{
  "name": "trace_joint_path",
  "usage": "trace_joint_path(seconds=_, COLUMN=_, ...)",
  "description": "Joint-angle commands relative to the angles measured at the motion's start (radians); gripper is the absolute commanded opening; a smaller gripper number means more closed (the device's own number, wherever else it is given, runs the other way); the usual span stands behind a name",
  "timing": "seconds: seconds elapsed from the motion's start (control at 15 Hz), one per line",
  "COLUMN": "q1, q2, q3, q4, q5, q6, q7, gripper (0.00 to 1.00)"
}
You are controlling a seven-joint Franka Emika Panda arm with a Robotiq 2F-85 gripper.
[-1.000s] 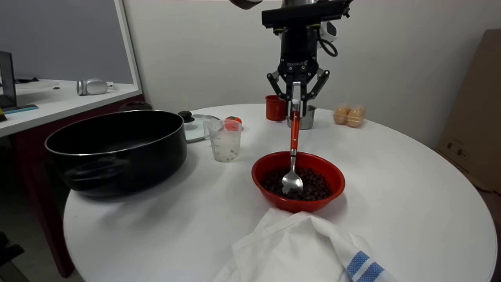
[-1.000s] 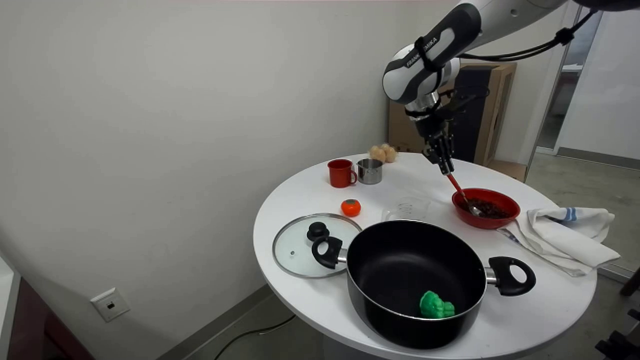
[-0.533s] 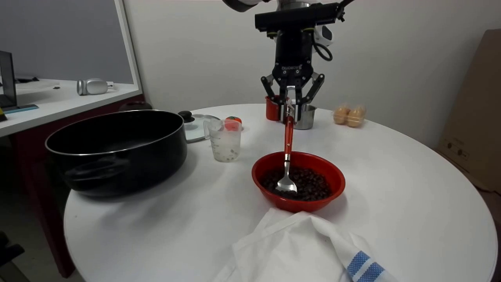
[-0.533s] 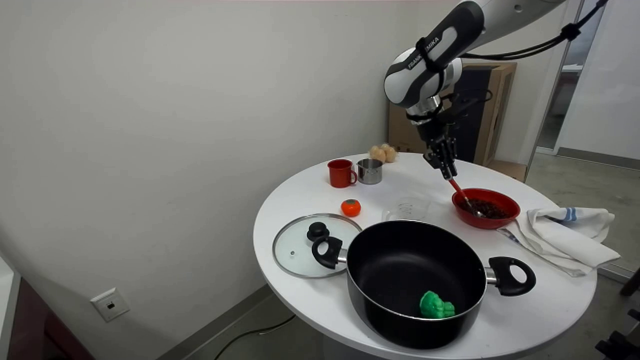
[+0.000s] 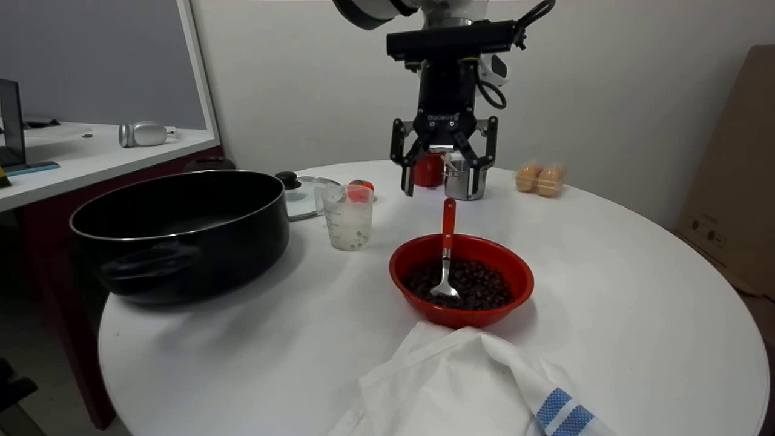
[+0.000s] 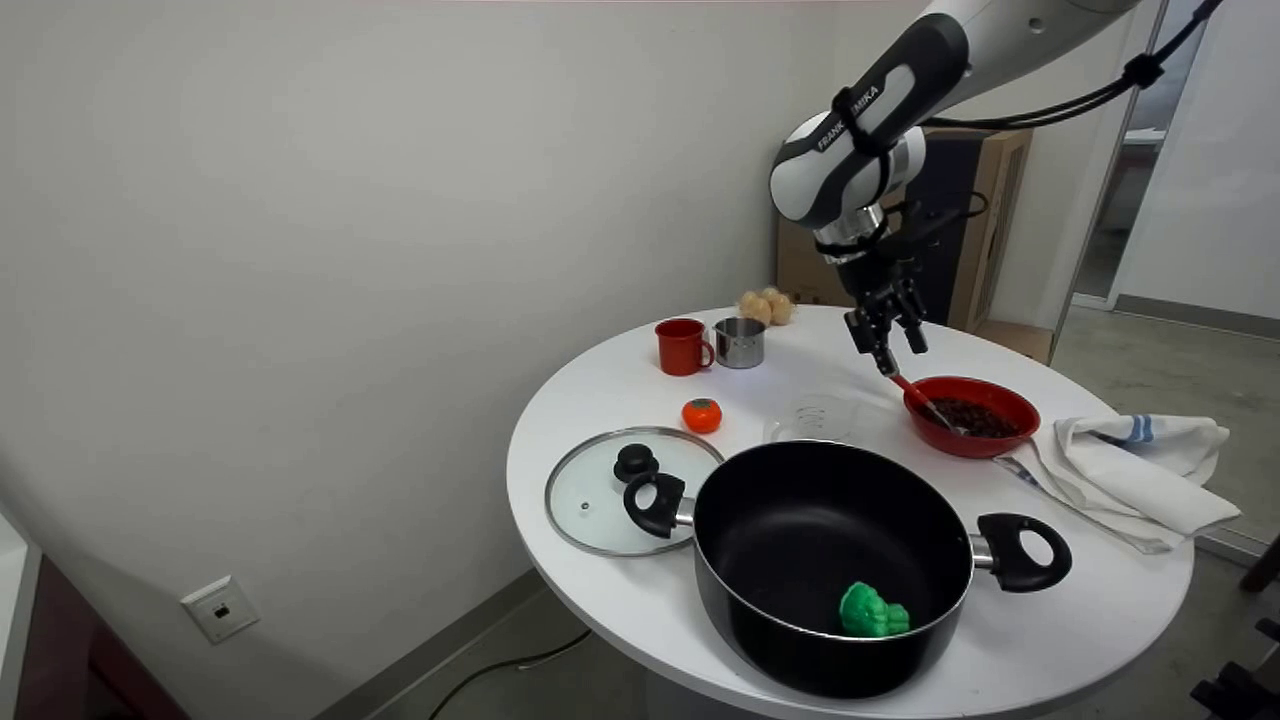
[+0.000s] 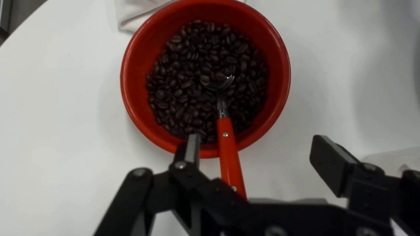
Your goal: Scoop out a spoon of contents from the orange bowl and pour it back into the bowl
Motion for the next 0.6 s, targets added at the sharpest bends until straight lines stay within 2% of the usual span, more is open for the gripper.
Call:
trace_joint_path(seconds=0.0, q1=0.004, q2=-0.073, q3=0.017, q4=-0.05, q5=0.045, q6=-0.004, q7=0.004, gripper=1.0)
trace_joint_path(seconds=0.2, q1=0.017, q2=-0.155, q3=0.03, q4=-0.094, q5=0.065, q6=0.055, q7=0.042, gripper=1.0)
trace_joint_path(seconds=0.47, q1=0.054, q2=-0.293, q3=0.022, q4=-0.206, q5=0.074, q6=0.191, q7=0.168, gripper=1.0)
trace_joint_path(seconds=0.53, q1=0.061, q2=-0.334, q3=0.019, q4=-0.254, q5=0.076, q6=0.256, q7=0.213, gripper=1.0)
